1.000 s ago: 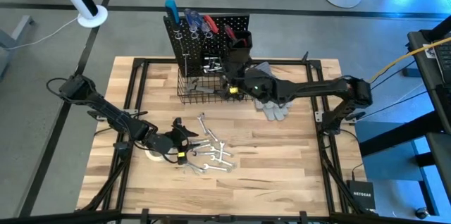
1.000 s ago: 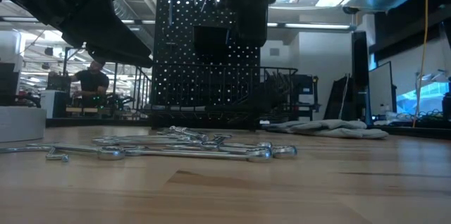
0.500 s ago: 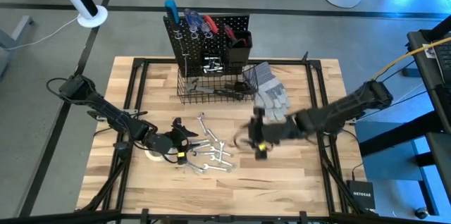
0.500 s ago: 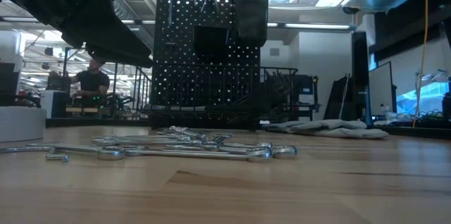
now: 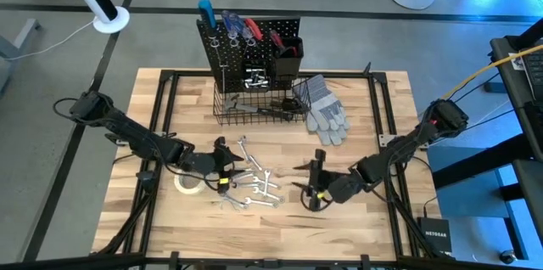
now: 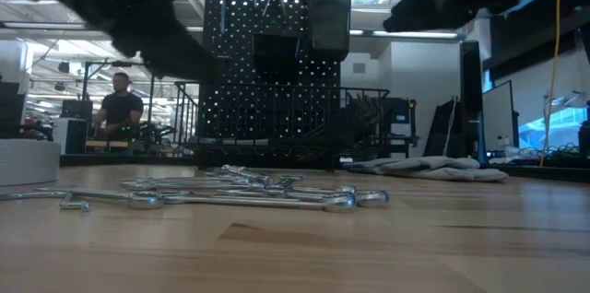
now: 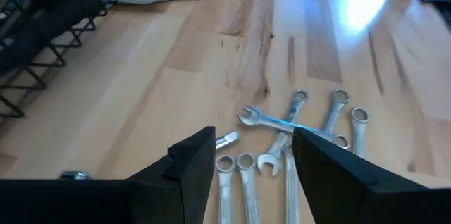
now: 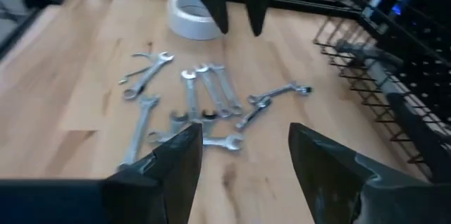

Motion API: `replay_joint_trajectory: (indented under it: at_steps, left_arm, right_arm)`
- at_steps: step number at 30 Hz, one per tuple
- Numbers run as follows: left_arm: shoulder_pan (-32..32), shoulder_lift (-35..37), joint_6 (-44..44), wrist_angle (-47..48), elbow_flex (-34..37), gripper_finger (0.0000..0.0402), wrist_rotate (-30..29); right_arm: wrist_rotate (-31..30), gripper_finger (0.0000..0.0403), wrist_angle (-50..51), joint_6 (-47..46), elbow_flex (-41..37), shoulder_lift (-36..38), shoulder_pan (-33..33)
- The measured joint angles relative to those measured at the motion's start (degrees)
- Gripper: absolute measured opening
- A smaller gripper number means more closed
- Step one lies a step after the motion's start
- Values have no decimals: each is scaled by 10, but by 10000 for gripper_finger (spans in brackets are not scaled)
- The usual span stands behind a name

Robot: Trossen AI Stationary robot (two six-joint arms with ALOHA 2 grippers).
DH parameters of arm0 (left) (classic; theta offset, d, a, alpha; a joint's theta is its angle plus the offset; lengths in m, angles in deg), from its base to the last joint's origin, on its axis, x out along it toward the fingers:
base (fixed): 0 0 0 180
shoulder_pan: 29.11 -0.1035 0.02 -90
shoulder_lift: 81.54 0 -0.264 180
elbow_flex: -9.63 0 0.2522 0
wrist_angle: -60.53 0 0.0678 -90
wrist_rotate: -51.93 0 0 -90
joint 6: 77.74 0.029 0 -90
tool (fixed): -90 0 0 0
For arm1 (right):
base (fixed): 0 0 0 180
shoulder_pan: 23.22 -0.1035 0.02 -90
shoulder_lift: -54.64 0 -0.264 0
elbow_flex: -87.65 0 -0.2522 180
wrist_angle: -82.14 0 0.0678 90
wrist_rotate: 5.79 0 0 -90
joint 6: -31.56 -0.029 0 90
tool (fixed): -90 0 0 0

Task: Hang tools onto peg board
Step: Put the extension bar into the left black bin on the peg board

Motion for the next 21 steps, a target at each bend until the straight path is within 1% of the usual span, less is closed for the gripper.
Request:
replay_joint_trajectory:
  at_steps: [3,6,9,13,17,21]
  left_arm:
    - [-27,0,27,71,-36,182,16]
    - [-50,0,53,135,-73,182,26]
    - [-69,0,74,177,-101,182,45]
    - [-88,-1,104,199,-128,182,64]
    - [-104,-34,120,231,-165,182,65]
    - [-116,-96,137,266,-210,182,91]
  right_arm:
    - [10,216,-2,0,0,0,17]
    - [36,216,0,0,0,0,32]
    - [52,216,1,-1,0,0,42]
    - [58,216,2,-1,0,0,42]
    - [59,216,3,-1,0,0,41]
    - [59,216,14,-1,0,0,41]
